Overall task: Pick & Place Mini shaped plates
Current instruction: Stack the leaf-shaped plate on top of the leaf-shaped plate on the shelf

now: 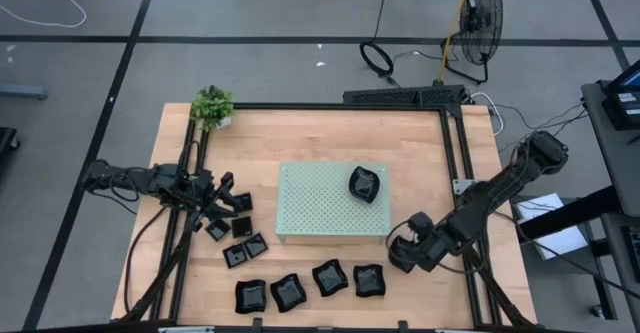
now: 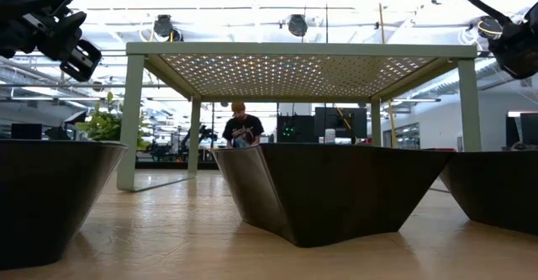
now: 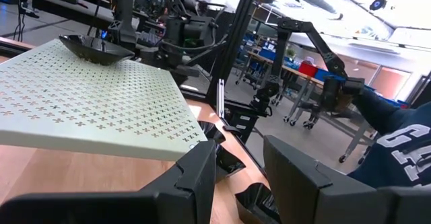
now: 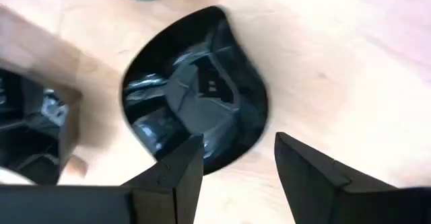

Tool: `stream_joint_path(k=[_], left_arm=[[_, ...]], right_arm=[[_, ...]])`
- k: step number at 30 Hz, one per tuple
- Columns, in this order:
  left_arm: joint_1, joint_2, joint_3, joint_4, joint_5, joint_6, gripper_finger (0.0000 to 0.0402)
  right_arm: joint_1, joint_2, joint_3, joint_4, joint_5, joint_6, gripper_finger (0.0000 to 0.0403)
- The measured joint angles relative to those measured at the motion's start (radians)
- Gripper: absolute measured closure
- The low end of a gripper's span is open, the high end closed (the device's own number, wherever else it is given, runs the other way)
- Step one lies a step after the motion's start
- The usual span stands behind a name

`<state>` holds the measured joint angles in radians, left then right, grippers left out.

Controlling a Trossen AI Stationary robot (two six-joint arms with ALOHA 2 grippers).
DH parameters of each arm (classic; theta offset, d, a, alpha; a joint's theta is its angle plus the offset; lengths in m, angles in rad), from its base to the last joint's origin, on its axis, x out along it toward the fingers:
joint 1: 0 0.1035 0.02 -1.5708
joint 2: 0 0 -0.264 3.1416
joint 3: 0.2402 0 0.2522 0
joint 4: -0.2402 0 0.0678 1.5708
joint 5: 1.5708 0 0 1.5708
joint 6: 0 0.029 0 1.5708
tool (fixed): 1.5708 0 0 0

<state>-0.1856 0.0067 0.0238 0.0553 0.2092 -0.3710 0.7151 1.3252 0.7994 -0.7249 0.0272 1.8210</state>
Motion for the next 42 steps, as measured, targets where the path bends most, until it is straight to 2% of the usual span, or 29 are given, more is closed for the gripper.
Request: stream_joint_path(k=[6, 10, 21, 27, 33, 42], left_arm=[[0.000, 0.000, 0.000, 0.000, 0.000, 0.000, 0.0272], [0.000, 0.000, 0.000, 0.000, 0.000, 0.000, 0.0272], [0.000, 0.000, 0.000, 0.000, 0.000, 0.000, 0.0272], [0.000, 0.000, 0.000, 0.000, 0.000, 0.000, 0.0272], [0.000, 0.000, 0.000, 0.000, 0.000, 0.000, 0.0272], [0.000, 0.000, 0.000, 0.000, 0.000, 0.000, 0.0272]], right_arm=[[0.000, 0.009, 0.000, -0.009, 0.051, -0.002, 0.0234], [0.000, 0.035, 0.000, -0.007, 0.020, -0.005, 0.0234], [0.000, 0.047, -0.009, 0.012, 0.023, -0.020, 0.0240], [0.000, 0.047, -0.089, 0.107, 0.002, 0.022, 0.0269], [0.000, 0.040, -0.094, 0.153, -0.001, 0.010, 0.0301], [0.000, 0.019, -0.094, 0.157, 0.001, -0.028, 0.0384]])
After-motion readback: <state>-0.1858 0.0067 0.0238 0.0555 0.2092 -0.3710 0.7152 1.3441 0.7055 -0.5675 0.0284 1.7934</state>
